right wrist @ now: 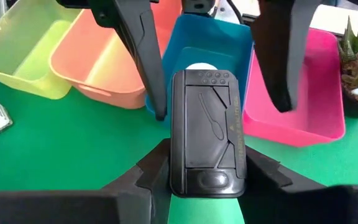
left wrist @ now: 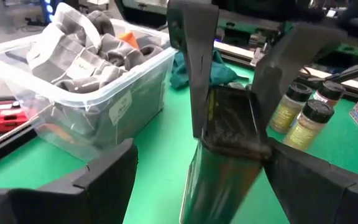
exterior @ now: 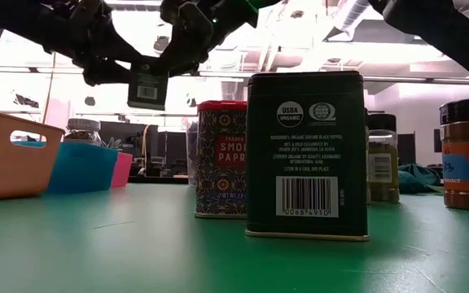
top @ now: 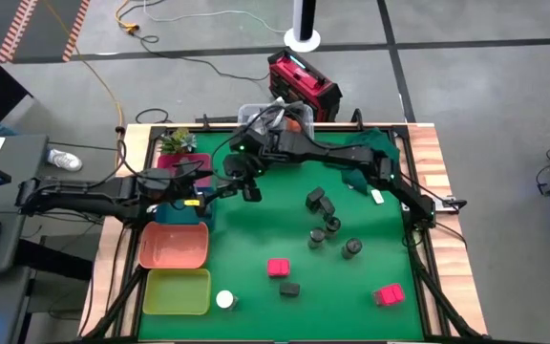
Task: Sort spices by type
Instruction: Put the top left green seasoning can into the red bin
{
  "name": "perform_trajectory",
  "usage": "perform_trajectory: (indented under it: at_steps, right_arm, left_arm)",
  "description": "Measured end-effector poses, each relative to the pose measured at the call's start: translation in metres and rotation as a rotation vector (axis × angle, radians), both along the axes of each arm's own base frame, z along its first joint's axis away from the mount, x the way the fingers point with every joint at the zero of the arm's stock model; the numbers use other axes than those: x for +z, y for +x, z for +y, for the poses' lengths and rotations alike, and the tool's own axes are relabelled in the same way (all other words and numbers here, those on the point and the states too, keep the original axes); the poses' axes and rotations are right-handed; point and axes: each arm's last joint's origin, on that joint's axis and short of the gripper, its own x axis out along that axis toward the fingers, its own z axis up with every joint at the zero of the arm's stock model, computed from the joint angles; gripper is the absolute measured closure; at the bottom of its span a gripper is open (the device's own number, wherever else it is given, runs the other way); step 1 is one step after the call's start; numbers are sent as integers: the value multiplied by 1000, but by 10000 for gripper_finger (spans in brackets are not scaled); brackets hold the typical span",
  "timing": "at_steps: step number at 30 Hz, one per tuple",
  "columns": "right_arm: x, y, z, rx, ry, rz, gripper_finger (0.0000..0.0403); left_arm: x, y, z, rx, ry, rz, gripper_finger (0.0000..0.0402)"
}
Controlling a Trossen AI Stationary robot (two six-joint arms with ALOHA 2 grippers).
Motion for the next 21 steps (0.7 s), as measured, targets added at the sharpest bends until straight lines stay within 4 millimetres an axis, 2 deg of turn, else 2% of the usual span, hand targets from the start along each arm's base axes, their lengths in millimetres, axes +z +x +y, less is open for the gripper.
perform_trajectory:
  at_steps: [7,21]
  right_arm:
    - [1,1,2,3,-1,-15,235]
    - [1,1,1,1,-1,-12,234]
  left_arm:
    - [2,5,0,-21,17,-19,125]
    - [2,5,-1,-51,32,-18,269]
